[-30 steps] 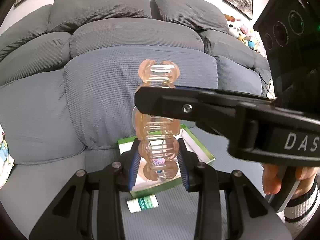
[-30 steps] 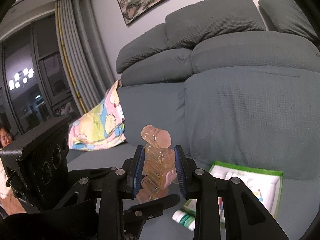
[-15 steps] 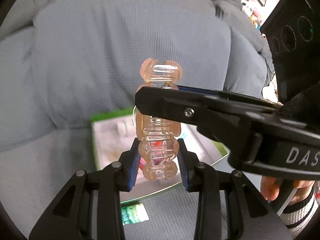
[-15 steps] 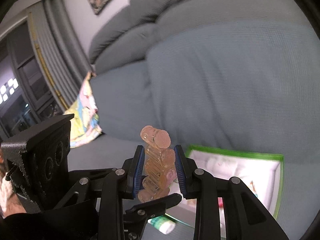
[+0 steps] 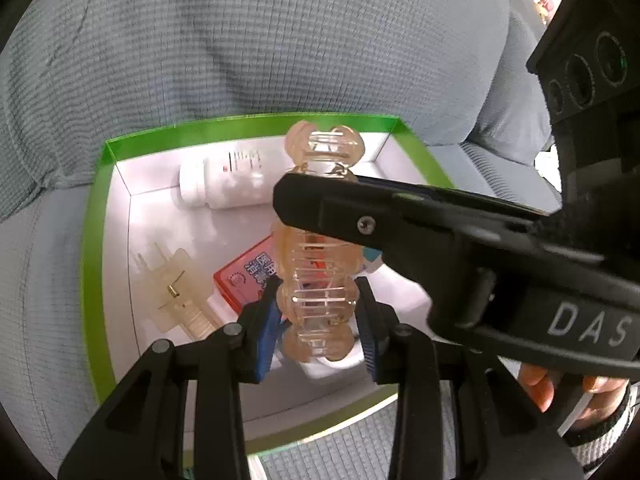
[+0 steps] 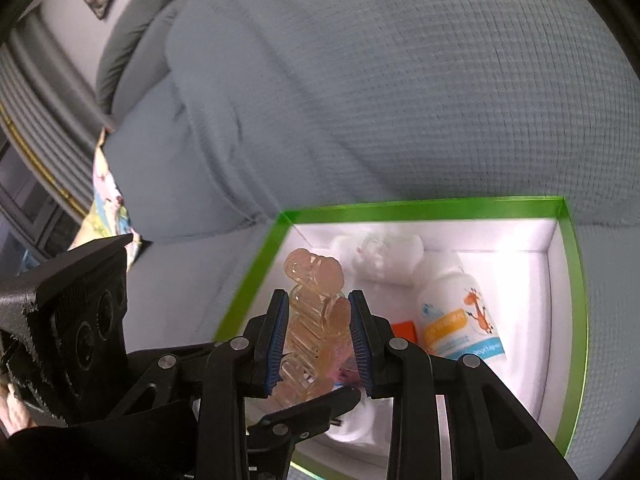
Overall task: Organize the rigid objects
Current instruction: 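Lift the amber hair clip with the right gripper and carry it over the box, then lower the amber hair clip into the box and open the right gripper, then move the right gripper to the white-and-green pill bottle and grasp it, then lift the pill bottle with the right gripper and carry it over the box, then lower the pill bottle into the box and open the right gripper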
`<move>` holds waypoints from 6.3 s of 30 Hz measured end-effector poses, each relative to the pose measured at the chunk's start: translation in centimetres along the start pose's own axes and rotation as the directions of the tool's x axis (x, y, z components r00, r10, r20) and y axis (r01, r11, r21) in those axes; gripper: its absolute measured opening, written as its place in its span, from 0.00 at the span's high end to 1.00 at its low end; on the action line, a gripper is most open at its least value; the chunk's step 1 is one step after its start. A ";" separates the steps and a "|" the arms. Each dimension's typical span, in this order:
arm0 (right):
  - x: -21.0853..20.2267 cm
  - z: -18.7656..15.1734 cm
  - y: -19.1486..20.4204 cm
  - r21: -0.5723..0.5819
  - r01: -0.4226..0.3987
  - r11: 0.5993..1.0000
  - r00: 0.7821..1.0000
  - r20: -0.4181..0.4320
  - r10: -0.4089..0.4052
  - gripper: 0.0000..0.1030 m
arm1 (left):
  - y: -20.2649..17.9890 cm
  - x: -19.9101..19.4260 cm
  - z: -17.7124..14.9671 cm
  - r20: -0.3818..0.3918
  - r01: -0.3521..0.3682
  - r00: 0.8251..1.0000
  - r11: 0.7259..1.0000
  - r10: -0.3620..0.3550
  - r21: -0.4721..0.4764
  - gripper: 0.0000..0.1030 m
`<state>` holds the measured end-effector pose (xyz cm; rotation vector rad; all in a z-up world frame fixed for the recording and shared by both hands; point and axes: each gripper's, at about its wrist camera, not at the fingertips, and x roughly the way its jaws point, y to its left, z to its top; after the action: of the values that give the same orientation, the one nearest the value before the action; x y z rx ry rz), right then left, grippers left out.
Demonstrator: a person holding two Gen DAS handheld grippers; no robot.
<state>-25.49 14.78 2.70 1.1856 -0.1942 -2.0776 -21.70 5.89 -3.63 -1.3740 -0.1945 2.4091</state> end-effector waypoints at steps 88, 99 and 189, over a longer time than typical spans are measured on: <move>3.0 -13.7 6.3 0.142 -0.033 0.989 0.998 -0.054 0.041 0.43 | 8.8 -7.9 -13.4 0.140 0.061 0.989 0.992 -0.045 -0.114 0.41; 4.7 -13.1 5.0 0.165 -0.049 0.985 0.995 -0.076 0.062 0.53 | 8.7 -7.1 -12.9 0.113 0.030 0.993 0.997 -0.021 -0.078 0.52; -7.9 -5.4 -2.0 0.113 0.275 0.955 0.956 0.072 -0.284 0.49 | -4.0 -5.6 -1.6 0.104 -0.135 0.987 0.984 0.123 0.119 0.19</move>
<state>-19.73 22.54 4.11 1.2428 -0.1835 -2.3943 -16.79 7.40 1.18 -1.2510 0.0232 2.5482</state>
